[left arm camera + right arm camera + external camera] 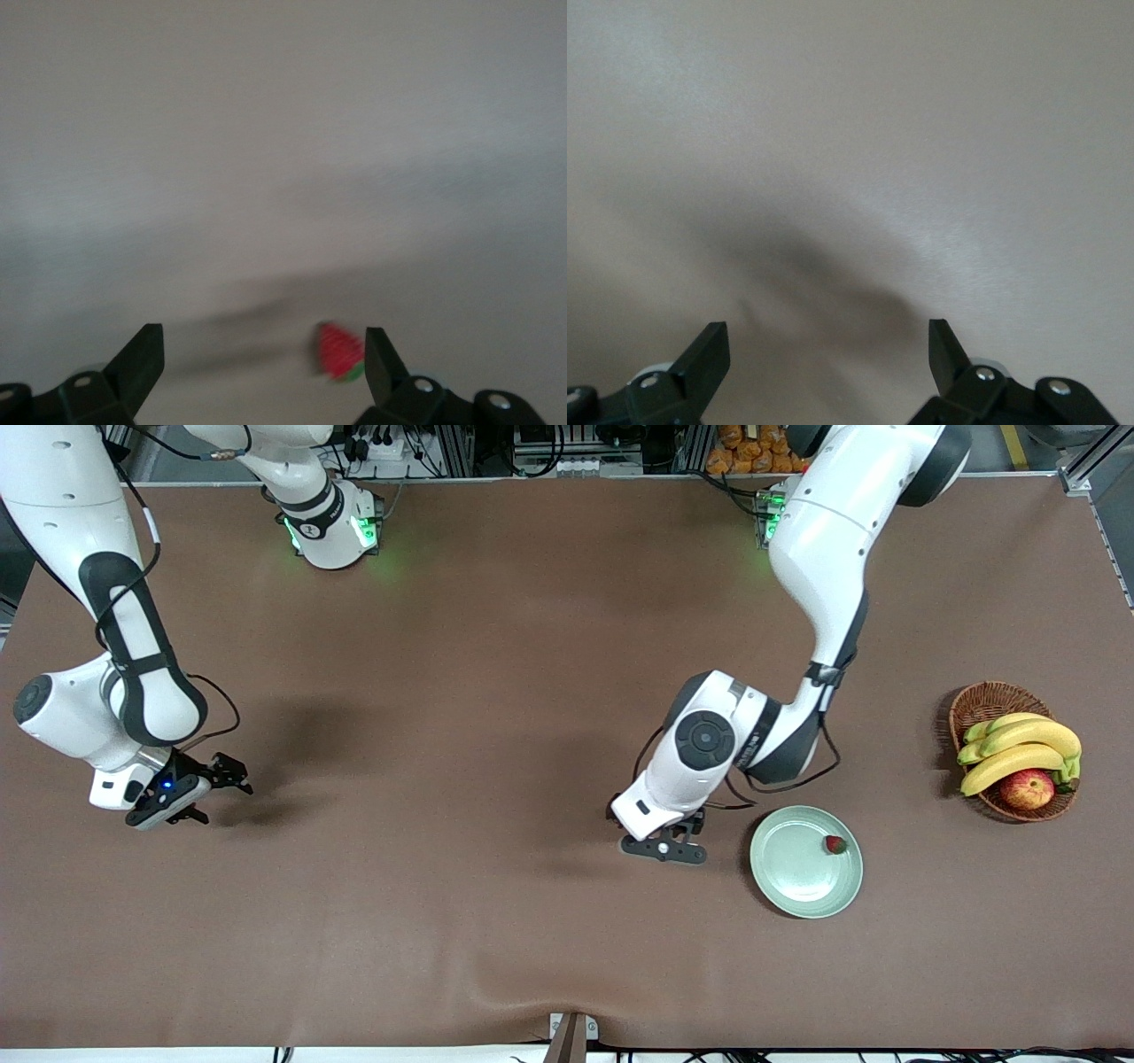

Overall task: Collect all strawberries into plate
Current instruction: 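Grasp the middle strawberry with the left gripper while the right gripper reaches another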

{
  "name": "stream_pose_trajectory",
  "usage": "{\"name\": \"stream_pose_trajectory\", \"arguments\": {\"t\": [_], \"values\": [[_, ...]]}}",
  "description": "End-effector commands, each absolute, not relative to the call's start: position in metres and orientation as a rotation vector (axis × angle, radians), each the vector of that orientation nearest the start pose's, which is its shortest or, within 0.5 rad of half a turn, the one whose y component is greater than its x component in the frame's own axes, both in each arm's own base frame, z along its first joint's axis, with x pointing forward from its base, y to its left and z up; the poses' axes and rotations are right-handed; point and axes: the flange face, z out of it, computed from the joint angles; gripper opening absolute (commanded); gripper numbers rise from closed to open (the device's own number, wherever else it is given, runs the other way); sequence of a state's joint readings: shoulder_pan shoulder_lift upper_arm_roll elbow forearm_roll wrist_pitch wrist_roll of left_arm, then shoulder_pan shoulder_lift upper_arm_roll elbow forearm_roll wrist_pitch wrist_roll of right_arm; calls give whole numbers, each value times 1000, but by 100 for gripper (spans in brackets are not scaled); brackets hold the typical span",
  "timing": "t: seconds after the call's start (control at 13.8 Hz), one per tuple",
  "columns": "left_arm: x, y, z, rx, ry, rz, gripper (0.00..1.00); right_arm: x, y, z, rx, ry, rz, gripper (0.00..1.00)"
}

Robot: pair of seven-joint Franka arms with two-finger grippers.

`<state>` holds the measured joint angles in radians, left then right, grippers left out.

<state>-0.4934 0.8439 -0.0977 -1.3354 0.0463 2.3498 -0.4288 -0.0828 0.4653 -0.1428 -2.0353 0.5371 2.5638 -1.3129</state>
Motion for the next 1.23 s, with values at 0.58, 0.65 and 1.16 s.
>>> {"name": "stream_pose_trajectory", "arguments": {"t": [0.58, 0.65, 1.16], "values": [[623, -438, 204, -3249, 181, -227, 96, 624, -178, 255, -2685, -1672, 101, 100], [620, -442, 203, -3250, 182, -224, 93, 626, -181, 246, -2664, -1744, 102, 100], [615, -439, 193, -3240, 183, -193, 77, 625, -186, 218, -2468, -2009, 121, 100]]}}
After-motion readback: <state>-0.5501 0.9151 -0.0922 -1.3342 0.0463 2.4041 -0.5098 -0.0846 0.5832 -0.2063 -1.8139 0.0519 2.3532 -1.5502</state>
